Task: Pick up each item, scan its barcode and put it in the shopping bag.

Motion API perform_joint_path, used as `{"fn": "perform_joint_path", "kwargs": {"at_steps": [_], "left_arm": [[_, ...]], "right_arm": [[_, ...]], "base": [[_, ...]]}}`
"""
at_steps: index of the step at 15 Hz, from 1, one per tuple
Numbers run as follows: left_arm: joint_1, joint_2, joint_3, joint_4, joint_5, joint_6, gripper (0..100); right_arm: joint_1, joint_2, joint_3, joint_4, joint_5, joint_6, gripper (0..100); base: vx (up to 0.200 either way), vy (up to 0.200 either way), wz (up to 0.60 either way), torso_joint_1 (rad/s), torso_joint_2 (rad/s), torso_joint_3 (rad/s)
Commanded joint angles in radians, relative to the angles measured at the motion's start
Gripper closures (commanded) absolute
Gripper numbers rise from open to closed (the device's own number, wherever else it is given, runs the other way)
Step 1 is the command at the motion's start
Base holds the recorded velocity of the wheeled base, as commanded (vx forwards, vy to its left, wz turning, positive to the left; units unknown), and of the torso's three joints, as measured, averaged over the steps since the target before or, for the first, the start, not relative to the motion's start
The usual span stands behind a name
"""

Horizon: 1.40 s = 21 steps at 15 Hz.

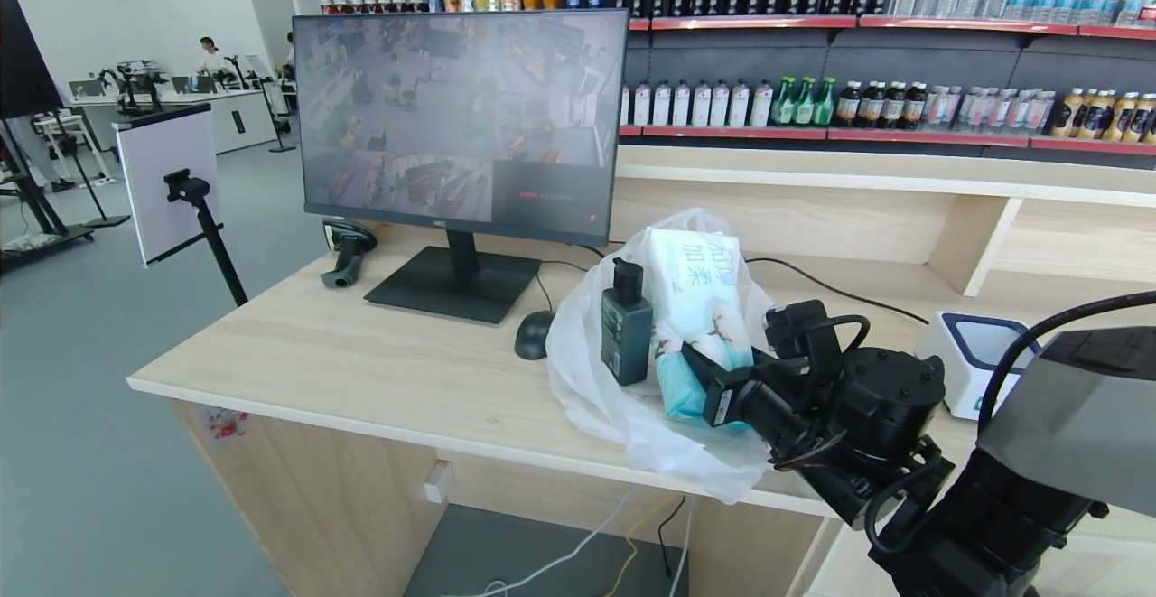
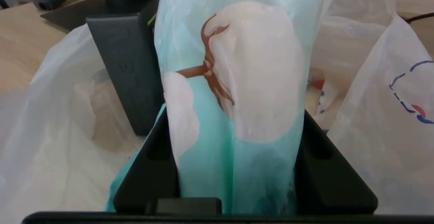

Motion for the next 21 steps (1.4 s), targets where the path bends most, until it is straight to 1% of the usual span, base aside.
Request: {"fn": "perform_joint_path", "kwargs": {"at_steps": [1,4,8,14,21], "left_arm": [[0.001,0.000,0.000,0.000,0.000,0.000,0],[0.000,0.000,0.000,0.000,0.000,0.000,0],[0.000,0.000,0.000,0.000,0.000,0.000,0],[0.000,0.000,0.000,0.000,0.000,0.002,0],[0.000,0.000,0.000,0.000,0.000,0.002,0]], "right_arm": [[-0.001,0.010,0.005,0.004,-0.001,-0.002,100],[0.001,0.015,0.007,0.004,-0.001,0.000,100],[0.013,0.039,-0.032,0.004,-0.001,-0.005,100],[0.012,0.010,-0.044,0.004,-0.001,-0.006,100],[0.010,0.013,-0.018,0.004,-0.001,0.001,100]], "base": [[0.000,0.000,0.00,0.000,0.00,0.000],[0.000,0.000,0.00,0.000,0.00,0.000],[0.000,0.000,0.00,0.000,0.00,0.000],[0.000,0.000,0.00,0.000,0.00,0.000],[0.000,0.000,0.00,0.000,0.00,0.000]]}}
